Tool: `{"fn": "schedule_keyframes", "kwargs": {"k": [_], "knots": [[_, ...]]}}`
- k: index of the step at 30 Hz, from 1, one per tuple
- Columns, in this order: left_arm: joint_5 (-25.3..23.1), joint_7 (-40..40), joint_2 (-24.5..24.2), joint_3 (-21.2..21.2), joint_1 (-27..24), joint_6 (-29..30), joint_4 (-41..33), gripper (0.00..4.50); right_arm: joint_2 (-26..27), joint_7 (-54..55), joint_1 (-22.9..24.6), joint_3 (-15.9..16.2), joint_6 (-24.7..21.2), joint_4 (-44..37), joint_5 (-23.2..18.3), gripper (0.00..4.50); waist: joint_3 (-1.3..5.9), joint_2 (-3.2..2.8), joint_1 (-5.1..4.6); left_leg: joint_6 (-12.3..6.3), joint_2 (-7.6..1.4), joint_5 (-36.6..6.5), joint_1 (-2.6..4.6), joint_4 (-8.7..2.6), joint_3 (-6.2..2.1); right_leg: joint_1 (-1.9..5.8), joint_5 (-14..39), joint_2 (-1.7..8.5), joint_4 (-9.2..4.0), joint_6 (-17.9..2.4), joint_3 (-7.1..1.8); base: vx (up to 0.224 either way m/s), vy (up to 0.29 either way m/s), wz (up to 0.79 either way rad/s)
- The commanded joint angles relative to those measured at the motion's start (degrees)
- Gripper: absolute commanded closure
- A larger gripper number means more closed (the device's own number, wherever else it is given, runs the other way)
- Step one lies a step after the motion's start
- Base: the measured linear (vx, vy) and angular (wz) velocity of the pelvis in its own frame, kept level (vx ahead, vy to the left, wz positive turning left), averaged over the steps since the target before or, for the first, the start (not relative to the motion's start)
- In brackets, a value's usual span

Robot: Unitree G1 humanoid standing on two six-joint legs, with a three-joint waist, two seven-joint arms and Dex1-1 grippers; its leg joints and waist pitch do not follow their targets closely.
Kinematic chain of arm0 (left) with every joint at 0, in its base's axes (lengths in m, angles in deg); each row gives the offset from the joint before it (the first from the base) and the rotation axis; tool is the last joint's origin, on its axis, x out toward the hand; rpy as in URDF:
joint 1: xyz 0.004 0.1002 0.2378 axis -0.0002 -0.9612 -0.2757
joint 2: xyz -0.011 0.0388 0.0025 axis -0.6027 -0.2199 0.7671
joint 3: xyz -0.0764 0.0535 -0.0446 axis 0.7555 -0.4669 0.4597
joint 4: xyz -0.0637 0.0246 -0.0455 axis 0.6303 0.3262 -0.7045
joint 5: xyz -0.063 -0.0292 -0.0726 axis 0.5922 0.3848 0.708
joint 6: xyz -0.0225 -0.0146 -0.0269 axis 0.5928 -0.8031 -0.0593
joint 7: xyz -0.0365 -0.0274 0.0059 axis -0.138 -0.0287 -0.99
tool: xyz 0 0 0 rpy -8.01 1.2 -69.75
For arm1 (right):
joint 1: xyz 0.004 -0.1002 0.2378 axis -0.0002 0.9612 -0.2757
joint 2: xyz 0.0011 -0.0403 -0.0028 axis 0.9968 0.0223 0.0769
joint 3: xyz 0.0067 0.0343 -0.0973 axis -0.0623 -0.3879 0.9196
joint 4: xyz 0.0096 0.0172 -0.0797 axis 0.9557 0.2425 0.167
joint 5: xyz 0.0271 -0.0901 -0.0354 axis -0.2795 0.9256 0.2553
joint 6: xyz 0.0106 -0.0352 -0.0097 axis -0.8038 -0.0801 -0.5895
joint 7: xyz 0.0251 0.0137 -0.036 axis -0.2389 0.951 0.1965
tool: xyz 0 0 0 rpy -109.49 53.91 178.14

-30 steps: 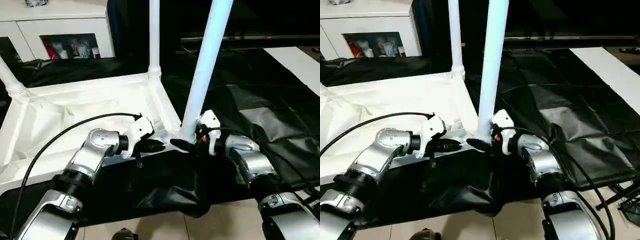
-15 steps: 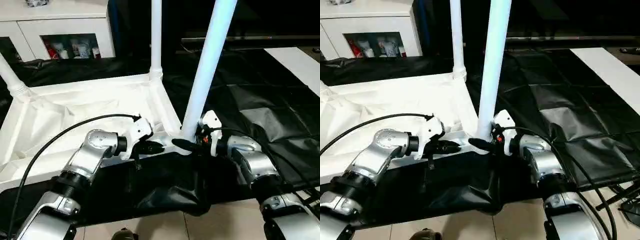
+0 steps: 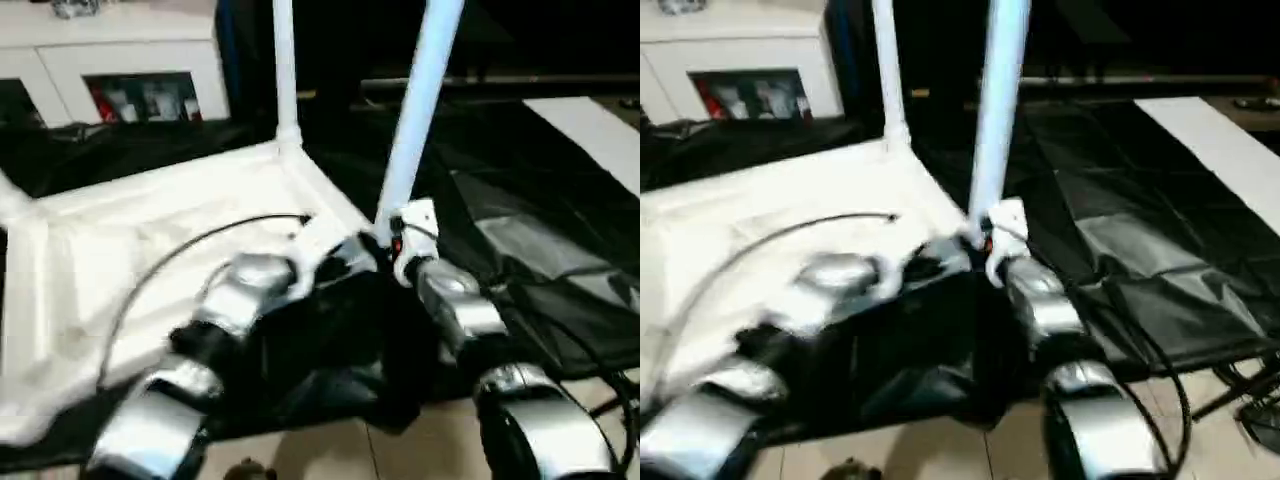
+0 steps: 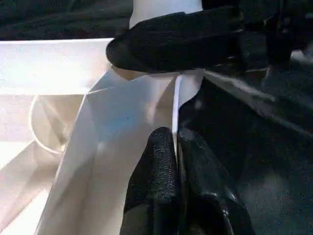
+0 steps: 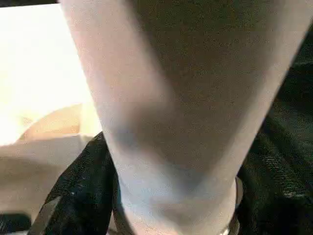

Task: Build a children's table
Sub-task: Rotate leg to tighten

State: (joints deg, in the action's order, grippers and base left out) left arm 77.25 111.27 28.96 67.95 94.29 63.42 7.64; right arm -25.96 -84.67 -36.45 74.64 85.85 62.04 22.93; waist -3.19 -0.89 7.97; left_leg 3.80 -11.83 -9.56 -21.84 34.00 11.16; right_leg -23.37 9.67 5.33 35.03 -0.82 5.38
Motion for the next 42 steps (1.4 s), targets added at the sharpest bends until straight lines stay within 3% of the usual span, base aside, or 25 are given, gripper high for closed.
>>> {"fn": "schedule_keyframes", "kwargs": {"k": [1, 5, 7, 10, 13, 16, 18, 19, 21, 25, 28, 37, 42], "knots": [[-1.7, -10.5, 0.9, 2.0, 2.9, -0.3, 3.5, 4.50, 2.0, 3.3, -0.3, 1.3, -0.6, 3.9, 1.8, 1.76, 4.23, -0.19, -0.63, 1.20, -1.42, -16.9, 1.55, -4.26, -1.07, 2.35, 17.7, 3.60, -5.10, -8.9, -2.86, 0.000, 0.000, 0.00], [-2.1, -12.8, 2.7, 2.2, 4.5, -2.5, 6.8, 4.50, 3.7, 4.4, -2.4, -0.8, 2.3, 6.7, 0.7, 1.76, 4.47, -0.18, -0.34, -0.05, -1.36, -14.7, 1.04, -4.08, -1.06, 2.74, 14.0, 3.67, -4.64, -9.5, -2.78, 0.000, 0.000, 0.00], [-2.2, -12.3, 2.5, 2.3, 4.8, -3.2, 7.5, 4.50, 4.2, 4.1, -2.7, -1.3, 2.8, 7.1, 0.3, 1.76, 4.49, 0.02, -0.29, -0.68, -1.33, -14.1, 1.00, -4.02, -0.99, 2.78, 13.5, 3.67, -4.59, -9.8, -2.76, 0.000, 0.000, 0.00], [-2.3, -11.1, 1.9, 2.2, 4.7, -4.0, 7.7, 4.50, 4.7, 3.2, -2.9, -2.0, 3.5, 7.2, -0.7, 1.76, 4.46, -0.19, -0.26, -1.04, -1.42, -14.1, 1.05, -4.05, -1.00, 2.76, 13.5, 3.71, -4.54, -10.2, -2.75, 0.000, 0.000, 0.00], [-2.2, -9.6, 1.3, 2.1, 4.6, -5.6, 8.2, 4.50, 4.8, 0.7, -3.2, -2.8, 4.9, 7.3, -2.0, 1.06, 4.37, -0.33, -0.30, -0.89, -1.48, -15.5, 1.16, -4.19, -1.04, 2.65, 15.5, 3.78, -4.83, -9.8, -2.72, 0.000, 0.000, 0.00], [-1.7, -6.7, 0.3, 2.0, 3.9, -6.9, 7.3, 4.50, 4.2, -1.7, -3.1, -2.9, 6.7, 6.3, -2.1, 0.86, 4.34, -0.25, -1.18, -0.75, -1.38, -16.0, 0.32, -4.52, -1.44, 3.30, 16.1, 3.81, -4.59, -9.1, -2.47, 0.000, 0.000, 0.00], [-1.2, -4.5, -0.3, 2.0, 3.3, -8.0, 6.6, 4.50, 3.3, -3.2, -2.8, -2.6, 7.4, 5.5, -1.7, 0.65, 4.45, -0.26, -1.69, -0.95, -1.46, -15.5, 0.74, -4.30, -1.26, 2.86, 14.8, 3.70, -4.71, -9.8, -2.53, 0.000, 0.000, 0.00], [-0.6, -3.0, -0.6, 2.2, 2.9, -8.7, 6.1, 4.50, 2.6, -5.0, -2.4, -2.1, 7.5, 4.7, -1.5, 0.60, 4.52, -0.24, -1.74, -1.74, -1.37, -13.8, 0.61, -4.07, -1.13, 3.05, 12.5, 3.68, -4.44, -11.1, -2.60, 0.000, 0.000, 0.00], [0.5, -0.9, -1.1, 2.7, 2.1, -9.0, 5.3, 4.50, 1.4, -7.4, -1.5, -1.0, 8.0, 3.2, -0.7, 0.53, 4.49, -0.18, -1.67, -2.37, -1.44, -12.6, 0.62, -3.97, -1.02, 3.07, 10.5, 3.57, -4.25, -11.9, -2.57, 0.000, 0.000, 0.00], [1.2, 3.1, -3.3, 2.7, 0.5, -10.5, 4.0, 4.50, -1.8, -14.8, 1.2, 0.6, 7.2, -1.2, -0.8, 0.08, 4.49, -0.14, -1.55, -3.81, -1.43, -11.9, 0.61, -3.78, -0.86, 3.07, 10.0, 3.63, -4.14, -12.5, -2.64, 0.000, 0.000, 0.00], [2.7, 8.6, -6.2, 2.6, -1.4, -11.3, 1.1, 4.50, -6.0, -24.7, 4.4, 1.9, 3.9, -7.4, -2.4, 0.08, 4.32, 0.02, -1.34, -4.08, -1.63, -12.8, 0.71, -3.86, -0.83, 3.09, 12.0, 3.57, -4.37, -12.0, -2.63, 0.000, 0.000, 0.00], [6.9, 22.1, -11.0, 2.4, -5.9, -9.2, -8.1, 4.50, -12.0, -43.9, 8.7, 6.5, -1.5, -16.1, -5.3, 0.08, 4.16, 0.14, -1.09, -3.18, -1.93, -14.1, 0.67, -4.04, -0.85, 2.81, 15.9, 3.66, -4.43, -11.6, -2.70, 0.000, 0.000, 0.00], [7.9, 24.3, -11.7, 1.9, -7.1, -8.0, -10.8, 4.50, -12.2, -46.2, 8.2, 7.6, -2.3, -15.6, -4.3, 0.08, 4.11, 0.21, -0.83, -2.47, -2.00, -14.4, 0.89, -4.14, -0.83, 2.47, 17.4, 3.75, -4.56, -11.3, -2.82, 0.000, 0.000, 0.00]]}}
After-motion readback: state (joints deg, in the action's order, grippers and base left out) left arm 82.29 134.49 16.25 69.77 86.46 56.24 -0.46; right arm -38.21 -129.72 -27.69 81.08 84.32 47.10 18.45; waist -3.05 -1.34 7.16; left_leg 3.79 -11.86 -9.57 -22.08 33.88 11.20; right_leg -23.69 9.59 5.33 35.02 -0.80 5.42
